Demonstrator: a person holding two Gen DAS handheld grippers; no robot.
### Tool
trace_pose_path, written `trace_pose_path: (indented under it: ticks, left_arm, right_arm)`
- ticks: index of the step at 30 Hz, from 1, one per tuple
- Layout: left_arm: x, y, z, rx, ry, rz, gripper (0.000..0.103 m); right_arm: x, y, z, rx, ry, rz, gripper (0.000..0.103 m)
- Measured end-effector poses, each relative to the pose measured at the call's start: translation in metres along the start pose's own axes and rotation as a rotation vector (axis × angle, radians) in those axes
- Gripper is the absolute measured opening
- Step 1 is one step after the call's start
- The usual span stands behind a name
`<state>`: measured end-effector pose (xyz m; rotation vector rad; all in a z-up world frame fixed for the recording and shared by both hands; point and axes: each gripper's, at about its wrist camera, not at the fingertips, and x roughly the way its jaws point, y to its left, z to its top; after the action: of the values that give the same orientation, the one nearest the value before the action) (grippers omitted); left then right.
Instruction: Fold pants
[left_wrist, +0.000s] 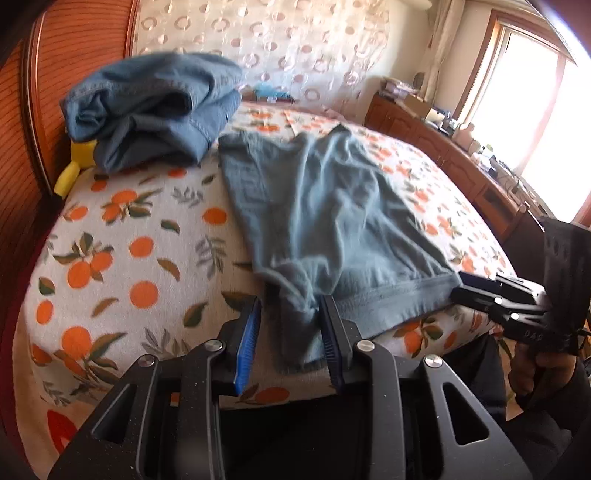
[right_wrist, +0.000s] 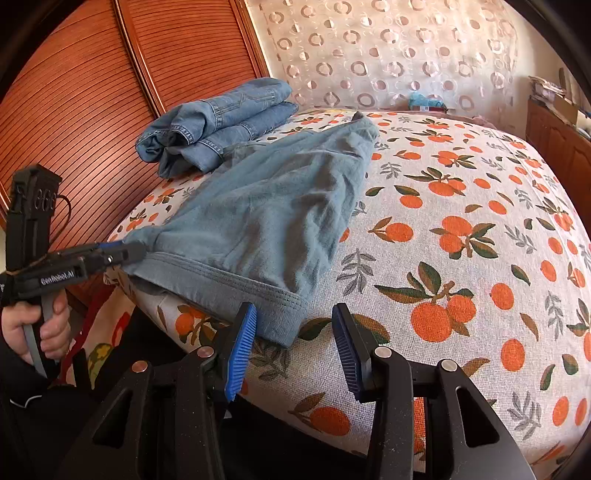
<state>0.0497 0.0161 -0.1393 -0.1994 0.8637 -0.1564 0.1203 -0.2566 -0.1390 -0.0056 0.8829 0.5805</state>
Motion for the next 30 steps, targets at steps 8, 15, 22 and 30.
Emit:
trace_pose_path:
  ticks: [8, 15, 22, 30]
  left_arm:
    - [0.001, -0.004, -0.013, 0.052, 0.010, 0.012, 0.033]
    - [0.000, -0.009, -0.018, 0.076, -0.005, 0.035, 0.033]
    - [-0.001, -0.010, -0.019, 0.086, -0.015, 0.038, 0.023]
    - [-0.003, -0.009, -0.022, 0.067, -0.021, 0.033, 0.023]
  right_arm:
    - [-0.001, -0.002, -0.001, 0.010, -0.005, 0.024, 0.044]
    - [0.000, 0.001, -0.002, 0.007, -0.002, 0.032, 0.044]
    - [0.003, 0.004, -0.004, -0.014, 0.003, 0.056, 0.037]
    - [0.003, 0.006, -0.005, -0.024, 0.004, 0.044, 0.025]
